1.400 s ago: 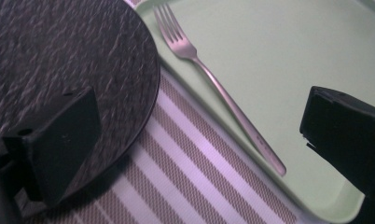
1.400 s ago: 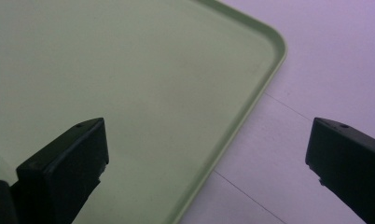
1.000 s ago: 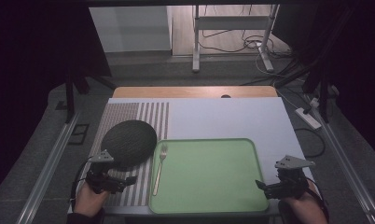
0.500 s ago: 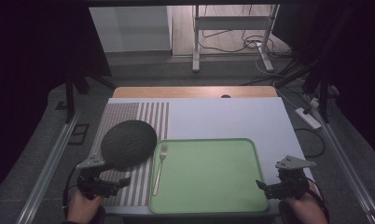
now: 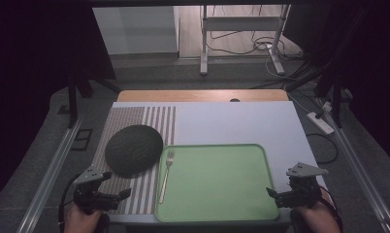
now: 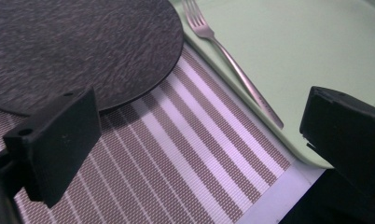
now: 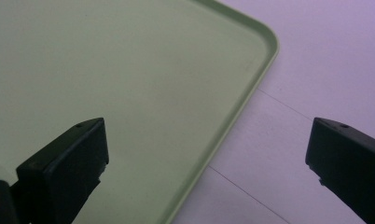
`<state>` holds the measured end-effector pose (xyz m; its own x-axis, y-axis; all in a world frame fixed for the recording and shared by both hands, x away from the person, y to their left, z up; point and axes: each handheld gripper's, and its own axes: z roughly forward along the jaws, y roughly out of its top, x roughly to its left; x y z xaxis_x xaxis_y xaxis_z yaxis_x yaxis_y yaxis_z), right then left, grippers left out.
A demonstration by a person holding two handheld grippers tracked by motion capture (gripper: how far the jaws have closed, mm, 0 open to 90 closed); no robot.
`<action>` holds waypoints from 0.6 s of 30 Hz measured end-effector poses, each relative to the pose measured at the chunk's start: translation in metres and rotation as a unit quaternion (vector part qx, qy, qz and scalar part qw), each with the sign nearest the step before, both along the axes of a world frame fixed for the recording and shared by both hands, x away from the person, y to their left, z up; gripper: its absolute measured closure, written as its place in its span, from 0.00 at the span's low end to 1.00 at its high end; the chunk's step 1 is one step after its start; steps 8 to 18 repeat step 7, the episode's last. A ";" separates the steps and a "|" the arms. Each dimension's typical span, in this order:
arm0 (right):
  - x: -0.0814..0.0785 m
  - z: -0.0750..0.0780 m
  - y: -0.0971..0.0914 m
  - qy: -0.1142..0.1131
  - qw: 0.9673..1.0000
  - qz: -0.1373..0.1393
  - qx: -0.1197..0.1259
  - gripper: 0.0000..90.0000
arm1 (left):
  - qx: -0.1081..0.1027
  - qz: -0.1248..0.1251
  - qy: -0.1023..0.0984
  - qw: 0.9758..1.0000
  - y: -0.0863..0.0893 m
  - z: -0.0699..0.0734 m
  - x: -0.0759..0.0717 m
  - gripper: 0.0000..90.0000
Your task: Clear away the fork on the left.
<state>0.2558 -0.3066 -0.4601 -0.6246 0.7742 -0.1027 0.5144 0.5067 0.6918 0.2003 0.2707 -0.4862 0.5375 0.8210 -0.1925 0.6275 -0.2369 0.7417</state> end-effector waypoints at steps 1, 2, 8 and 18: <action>0.000 0.000 0.000 0.000 1.000 0.000 -0.001 0.00 | 0.004 0.003 0.000 1.000 0.000 0.000 -0.001 0.00; 0.000 0.000 0.000 -0.001 1.000 0.001 -0.002 0.00 | 0.009 0.003 0.000 1.000 0.001 0.000 -0.002 0.00; 0.001 -0.001 0.002 0.000 1.000 0.003 -0.008 0.00 | 0.008 0.003 0.005 1.000 0.002 0.000 -0.002 0.00; 0.001 -0.001 0.002 0.000 1.000 0.003 -0.008 0.00 | 0.008 0.003 0.005 1.000 0.002 0.000 -0.002 0.00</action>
